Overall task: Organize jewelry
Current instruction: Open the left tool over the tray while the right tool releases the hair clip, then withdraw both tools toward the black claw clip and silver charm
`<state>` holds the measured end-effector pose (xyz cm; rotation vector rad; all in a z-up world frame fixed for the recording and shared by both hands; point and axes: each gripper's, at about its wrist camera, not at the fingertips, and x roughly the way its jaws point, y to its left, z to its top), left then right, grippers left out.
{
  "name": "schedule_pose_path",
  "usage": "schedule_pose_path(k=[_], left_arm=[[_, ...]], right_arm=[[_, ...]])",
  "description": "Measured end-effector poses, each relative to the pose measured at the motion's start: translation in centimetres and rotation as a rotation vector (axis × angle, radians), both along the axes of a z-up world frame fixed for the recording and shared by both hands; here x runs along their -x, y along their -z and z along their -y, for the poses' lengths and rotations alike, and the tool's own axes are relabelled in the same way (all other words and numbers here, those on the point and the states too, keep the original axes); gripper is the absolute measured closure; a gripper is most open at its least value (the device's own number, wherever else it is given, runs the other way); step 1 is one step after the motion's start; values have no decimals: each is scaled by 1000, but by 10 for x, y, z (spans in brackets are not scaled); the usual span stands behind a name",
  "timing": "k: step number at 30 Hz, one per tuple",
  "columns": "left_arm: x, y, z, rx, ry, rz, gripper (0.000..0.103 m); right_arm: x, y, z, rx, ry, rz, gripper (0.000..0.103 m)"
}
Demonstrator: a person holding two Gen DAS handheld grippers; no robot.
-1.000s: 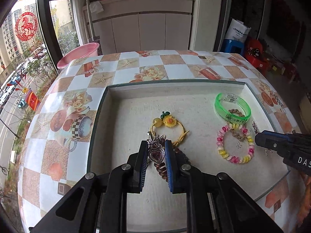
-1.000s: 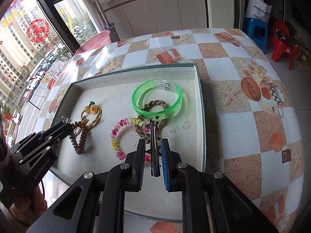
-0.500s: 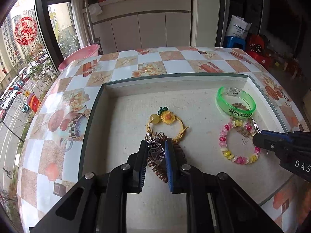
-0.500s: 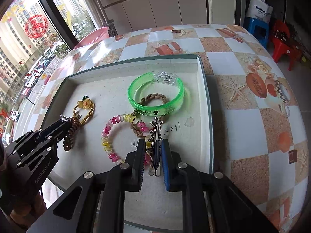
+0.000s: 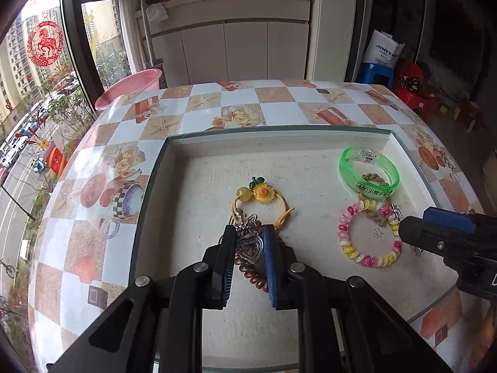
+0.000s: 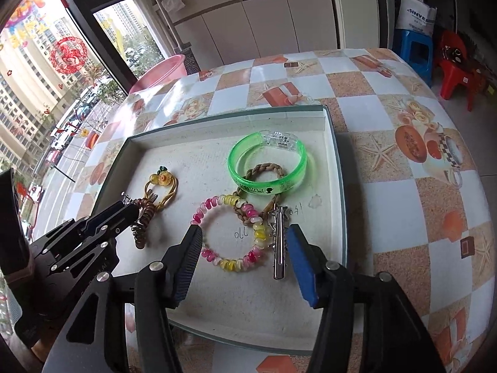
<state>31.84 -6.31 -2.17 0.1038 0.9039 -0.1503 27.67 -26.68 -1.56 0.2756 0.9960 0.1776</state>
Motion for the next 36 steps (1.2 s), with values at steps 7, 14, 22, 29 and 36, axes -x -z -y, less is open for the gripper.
schedule_pose_path(k=[7,14,22,29,36], left_arm=[[2,-9,0,-3,-12,17,70],[10,-25,-1,8,-23,73,0],[24,-35,-11,24,-52,84,0],[44,-42,-21,56,-45,67,0],[73,-53,-20,46,-16,78,0]], right_arm=[[9,-18,11,-2,50,50,42],[13,-22,15,7,52,43,40],[24,-18,13,16,49,15,21],[36,-23,13,-9,57,-1,0],[54,-34,10,17,56,10,0]])
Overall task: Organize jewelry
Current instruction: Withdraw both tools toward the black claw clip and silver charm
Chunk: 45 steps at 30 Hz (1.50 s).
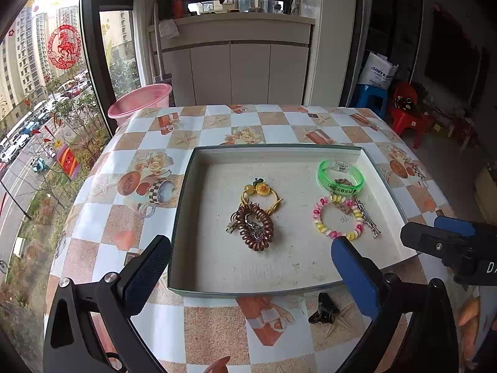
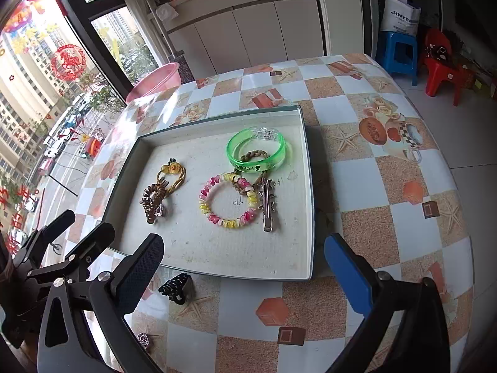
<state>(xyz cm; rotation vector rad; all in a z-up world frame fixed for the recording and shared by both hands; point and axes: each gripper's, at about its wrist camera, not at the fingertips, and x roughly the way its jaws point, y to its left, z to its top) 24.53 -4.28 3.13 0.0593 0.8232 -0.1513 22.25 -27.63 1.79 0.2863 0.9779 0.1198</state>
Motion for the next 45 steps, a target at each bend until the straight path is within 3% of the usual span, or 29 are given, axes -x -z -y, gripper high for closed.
schedule_pose_path(k=[8,26,45], left_arm=[[38,-2,-7,-27,10,10,0],[115,22,-18,-12,81,-40,0],[137,65,-14,1,80,-128,0]], right_arm=[[26,-10,2,-10,13,24,0],[82,3,-13,-12,-34,-41,0],[109,34,-18,-10,-48,-109,0]])
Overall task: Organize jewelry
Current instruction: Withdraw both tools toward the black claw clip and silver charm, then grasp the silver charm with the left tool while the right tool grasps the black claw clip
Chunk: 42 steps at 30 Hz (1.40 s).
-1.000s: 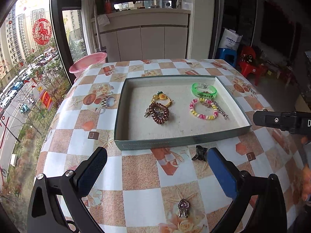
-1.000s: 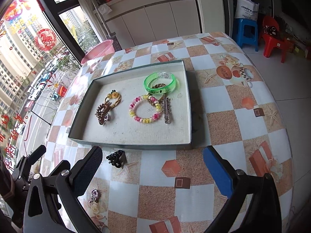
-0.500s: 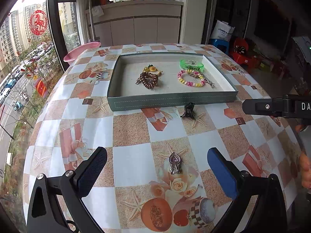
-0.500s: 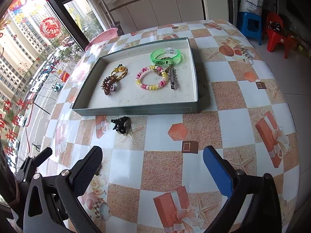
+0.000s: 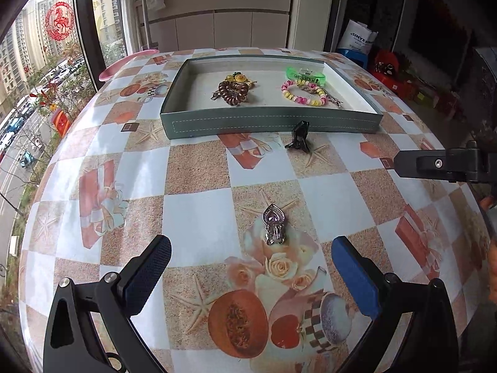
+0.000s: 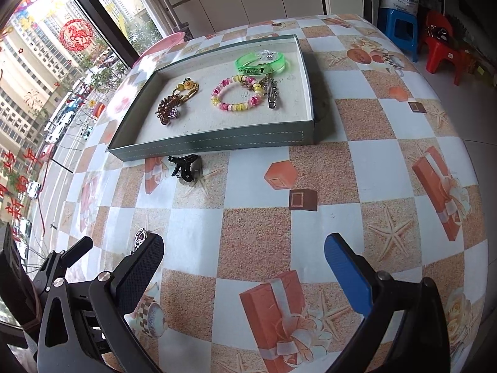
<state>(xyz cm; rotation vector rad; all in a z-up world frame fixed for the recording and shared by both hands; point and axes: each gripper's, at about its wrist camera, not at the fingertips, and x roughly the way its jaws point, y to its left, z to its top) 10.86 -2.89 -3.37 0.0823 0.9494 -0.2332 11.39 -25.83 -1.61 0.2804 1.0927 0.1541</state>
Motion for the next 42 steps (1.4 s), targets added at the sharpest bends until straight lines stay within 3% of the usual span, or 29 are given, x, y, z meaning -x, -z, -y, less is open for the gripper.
schedule_pose_path(k=[18,19,22,24,28,30,31,36,38,39,42], left_arm=[[-11,7,7,-2,-22,17,0],[-12,8,8,-8,-20,14,4],[-14,12,10,-15,-14,3,4],[-13,14,12,-18,-12,4,4],[-14,17,15,-26,2,-5,16],[-15,18,15,-25,4,-6,18],[-15,18,16,-28,3,-6,24],[-17,17,19,-34,14,-2,24],[-15,17,21,-35,20,0,27],[-13,17,22,-34,26,2,35],[-12,16,25,-36,34,0,36]], right_arm=[[-36,12,-34,-41,-48,-29,0],[-40,13,-37,-47,-50,-31,0],[-50,13,-43,-57,-56,-34,2],[-56,14,-47,-64,-61,-38,7],[-68,17,-54,-59,-66,-47,15],[-72,20,-57,-57,-70,-51,24],[-74,21,-59,-59,-73,-54,28],[-83,27,-69,-55,-87,-60,35],[-87,27,-73,-42,-94,-53,42],[-88,27,-75,-33,-99,-51,44],[-91,28,-78,-23,-107,-51,60]])
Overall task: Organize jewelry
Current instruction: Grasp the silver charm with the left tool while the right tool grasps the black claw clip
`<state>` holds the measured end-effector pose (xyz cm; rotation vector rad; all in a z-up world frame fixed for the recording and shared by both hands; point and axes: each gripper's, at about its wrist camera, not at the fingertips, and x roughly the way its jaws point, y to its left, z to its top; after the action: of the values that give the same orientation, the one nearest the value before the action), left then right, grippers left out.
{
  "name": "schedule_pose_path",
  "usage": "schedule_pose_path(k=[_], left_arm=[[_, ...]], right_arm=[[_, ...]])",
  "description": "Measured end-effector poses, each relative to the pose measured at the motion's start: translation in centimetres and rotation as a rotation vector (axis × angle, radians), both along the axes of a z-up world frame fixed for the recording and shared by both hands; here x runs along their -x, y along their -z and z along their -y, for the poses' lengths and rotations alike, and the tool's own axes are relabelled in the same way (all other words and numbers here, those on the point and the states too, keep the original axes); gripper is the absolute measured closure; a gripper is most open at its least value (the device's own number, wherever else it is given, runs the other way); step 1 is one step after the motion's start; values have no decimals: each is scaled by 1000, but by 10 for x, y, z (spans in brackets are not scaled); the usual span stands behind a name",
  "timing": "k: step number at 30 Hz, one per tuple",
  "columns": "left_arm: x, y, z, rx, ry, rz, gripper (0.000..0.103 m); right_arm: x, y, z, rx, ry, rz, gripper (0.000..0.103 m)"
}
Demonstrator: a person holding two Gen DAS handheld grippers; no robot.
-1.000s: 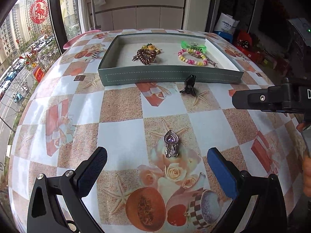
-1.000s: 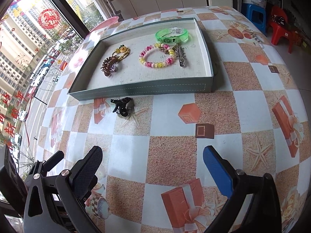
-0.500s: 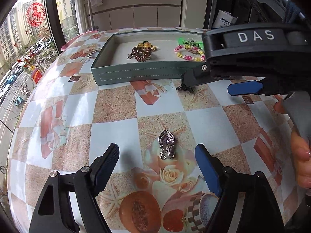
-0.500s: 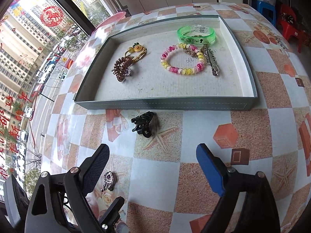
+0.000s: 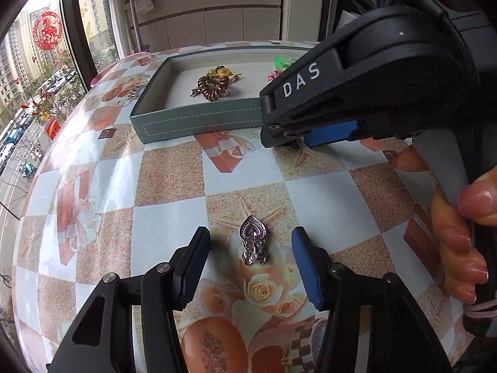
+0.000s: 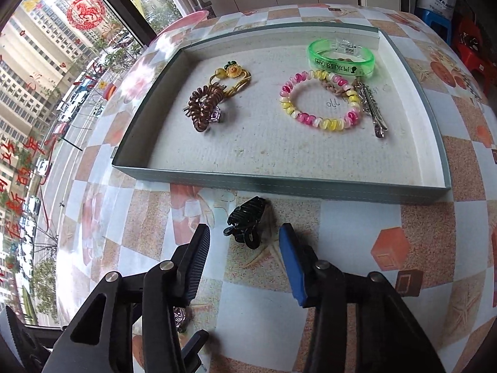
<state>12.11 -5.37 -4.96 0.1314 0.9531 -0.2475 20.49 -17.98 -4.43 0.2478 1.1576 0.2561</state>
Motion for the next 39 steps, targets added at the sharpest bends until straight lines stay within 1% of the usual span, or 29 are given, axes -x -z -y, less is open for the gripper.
schedule_pose_path(k=[1,2,3,4,5,6,9,13,15,21,28,39], left_arm=[[1,0,0,6,5,-2,42],[1,-1,1,7,9,-1,46],[1,-1,2,7,14,-1,54],[1,-2,3,9,21,-3,60],[1,-2,4,9,29,-3,64],[1,-2,4,7,36,-2,73],[2,-3,4,10,46,-3,73],[0,-6,-2,61,41,-25,73],[0,-8,-6,74,37,-22,73],[-1,-19,-12,82,36,0,73],[-1,-40,-17,89,32,40,73],[-8,-66,-16,94,32,93,73]], right_arm=[[0,0,-1,4,-2,0,66],[-1,1,-2,9,-4,1,74],[-1,1,-1,11,-6,1,77],[-1,1,-1,10,-4,2,78],[-1,1,0,8,1,4,78],[0,1,1,6,5,5,78],[2,1,6,4,10,9,79],[10,-2,14,-2,12,18,79],[16,-4,19,-5,11,25,79],[32,-7,33,-17,19,36,79],[50,-13,51,-43,38,48,79],[70,-34,78,-67,64,89,79]])
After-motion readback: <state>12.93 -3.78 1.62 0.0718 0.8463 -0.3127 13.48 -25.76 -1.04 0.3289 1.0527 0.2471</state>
